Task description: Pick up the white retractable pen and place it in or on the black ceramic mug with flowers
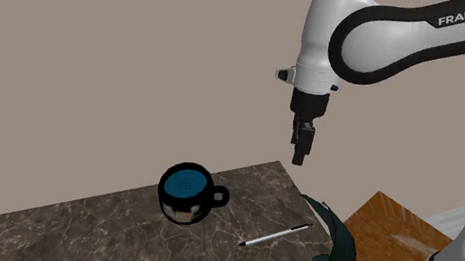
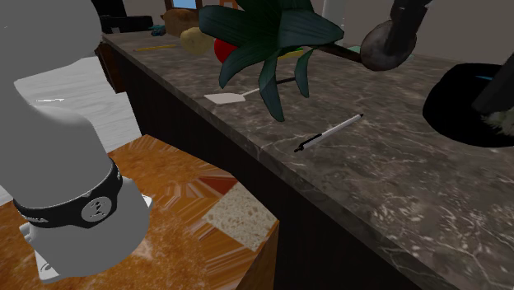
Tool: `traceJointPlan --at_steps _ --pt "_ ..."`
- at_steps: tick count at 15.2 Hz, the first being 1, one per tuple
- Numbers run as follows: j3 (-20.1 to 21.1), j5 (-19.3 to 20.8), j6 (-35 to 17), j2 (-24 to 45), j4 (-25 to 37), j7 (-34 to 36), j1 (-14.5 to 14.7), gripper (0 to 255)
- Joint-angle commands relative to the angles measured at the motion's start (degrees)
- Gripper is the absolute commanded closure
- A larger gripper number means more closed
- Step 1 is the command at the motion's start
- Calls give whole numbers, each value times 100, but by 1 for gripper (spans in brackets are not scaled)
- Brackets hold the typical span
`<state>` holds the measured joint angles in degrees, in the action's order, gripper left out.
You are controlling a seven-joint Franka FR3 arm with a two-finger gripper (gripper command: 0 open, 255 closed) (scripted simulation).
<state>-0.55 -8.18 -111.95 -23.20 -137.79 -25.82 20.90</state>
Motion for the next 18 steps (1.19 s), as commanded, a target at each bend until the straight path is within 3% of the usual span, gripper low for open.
traceJointPlan --at_steps 1,12,18 --pt "46 -158 -211 263 -21 -312 191 0" --pt "508 -1003 -813 1305 42 -1834 1185 0" --pt "580 -1111 -1226 1498 -177 -1902 1256 0"
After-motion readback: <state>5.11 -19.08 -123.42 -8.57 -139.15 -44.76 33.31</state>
